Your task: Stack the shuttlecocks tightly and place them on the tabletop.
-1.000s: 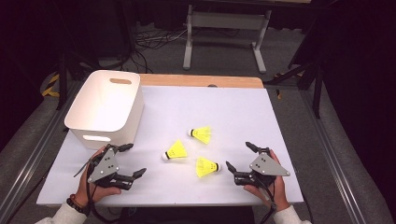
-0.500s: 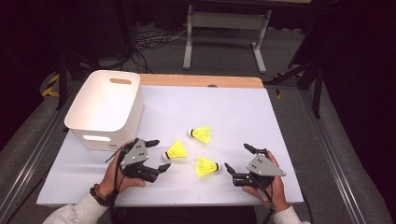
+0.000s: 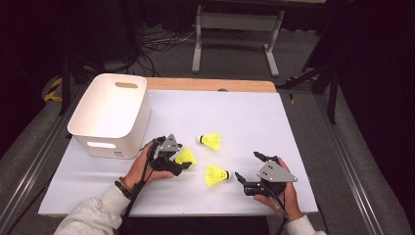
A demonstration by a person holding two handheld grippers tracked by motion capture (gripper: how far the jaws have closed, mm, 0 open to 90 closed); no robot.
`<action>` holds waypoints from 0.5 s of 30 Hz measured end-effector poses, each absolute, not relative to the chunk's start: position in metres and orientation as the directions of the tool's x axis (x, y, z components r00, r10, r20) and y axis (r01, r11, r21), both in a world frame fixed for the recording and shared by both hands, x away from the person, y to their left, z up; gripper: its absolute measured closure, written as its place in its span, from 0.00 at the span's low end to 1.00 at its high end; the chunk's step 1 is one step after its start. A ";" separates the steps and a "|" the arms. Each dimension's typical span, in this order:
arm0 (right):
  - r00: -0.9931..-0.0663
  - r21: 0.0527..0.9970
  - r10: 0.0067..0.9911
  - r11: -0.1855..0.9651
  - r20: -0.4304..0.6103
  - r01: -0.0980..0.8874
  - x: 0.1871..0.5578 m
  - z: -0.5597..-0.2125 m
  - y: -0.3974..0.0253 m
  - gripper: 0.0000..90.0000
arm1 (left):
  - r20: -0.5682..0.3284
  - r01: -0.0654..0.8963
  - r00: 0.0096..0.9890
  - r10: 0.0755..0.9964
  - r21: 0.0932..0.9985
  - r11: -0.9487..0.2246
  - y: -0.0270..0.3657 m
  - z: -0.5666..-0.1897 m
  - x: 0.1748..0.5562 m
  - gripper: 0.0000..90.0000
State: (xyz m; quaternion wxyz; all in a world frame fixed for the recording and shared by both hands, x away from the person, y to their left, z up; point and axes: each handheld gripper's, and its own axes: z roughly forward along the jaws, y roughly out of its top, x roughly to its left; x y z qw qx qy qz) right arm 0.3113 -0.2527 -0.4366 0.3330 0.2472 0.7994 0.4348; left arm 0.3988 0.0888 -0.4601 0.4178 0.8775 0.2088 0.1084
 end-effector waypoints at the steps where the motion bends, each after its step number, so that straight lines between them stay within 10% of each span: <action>1: -0.657 0.859 0.685 0.500 -0.315 0.110 0.312 -0.437 -0.253 0.13 | 0.013 0.279 0.888 0.459 0.778 -0.563 0.088 -0.460 0.400 0.41; 15: -0.664 0.853 0.678 0.509 -0.315 0.117 0.313 -0.438 -0.252 0.14 | 0.070 0.212 0.899 0.433 0.794 -0.570 0.092 -0.444 0.413 0.64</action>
